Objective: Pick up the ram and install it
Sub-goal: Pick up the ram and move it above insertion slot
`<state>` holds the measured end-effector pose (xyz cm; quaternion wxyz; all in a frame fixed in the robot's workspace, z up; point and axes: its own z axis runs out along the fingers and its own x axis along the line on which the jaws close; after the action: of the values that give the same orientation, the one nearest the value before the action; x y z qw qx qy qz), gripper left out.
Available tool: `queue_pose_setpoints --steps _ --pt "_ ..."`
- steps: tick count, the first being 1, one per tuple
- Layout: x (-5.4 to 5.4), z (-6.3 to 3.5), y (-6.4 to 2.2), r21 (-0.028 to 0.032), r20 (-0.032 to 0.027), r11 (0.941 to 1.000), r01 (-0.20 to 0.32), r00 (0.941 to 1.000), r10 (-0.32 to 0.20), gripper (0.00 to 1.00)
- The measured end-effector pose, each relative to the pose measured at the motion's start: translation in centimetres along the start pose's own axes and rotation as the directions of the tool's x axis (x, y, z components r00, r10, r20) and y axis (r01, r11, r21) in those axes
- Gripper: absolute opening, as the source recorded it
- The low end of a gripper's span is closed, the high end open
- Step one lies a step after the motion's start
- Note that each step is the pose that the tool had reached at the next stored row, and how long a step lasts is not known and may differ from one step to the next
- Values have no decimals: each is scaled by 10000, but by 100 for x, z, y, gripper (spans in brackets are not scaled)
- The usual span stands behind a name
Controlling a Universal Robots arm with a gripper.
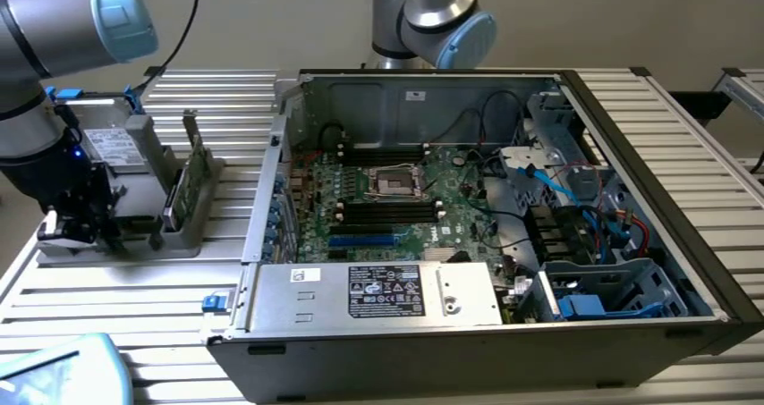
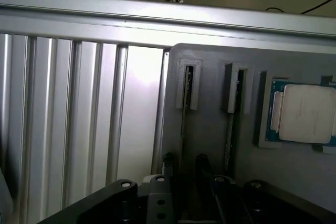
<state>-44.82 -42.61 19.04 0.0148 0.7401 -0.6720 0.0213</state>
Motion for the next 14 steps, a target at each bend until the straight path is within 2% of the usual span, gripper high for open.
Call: queue_pose_setpoints --steps 11,13,14 --pt "0 0 0 -2 -1 10000 0 10000 0 29" --pt "0 0 0 -3 0 10000 0 10000 0 16" --pt "0 0 0 -3 0 10000 0 10000 0 16"
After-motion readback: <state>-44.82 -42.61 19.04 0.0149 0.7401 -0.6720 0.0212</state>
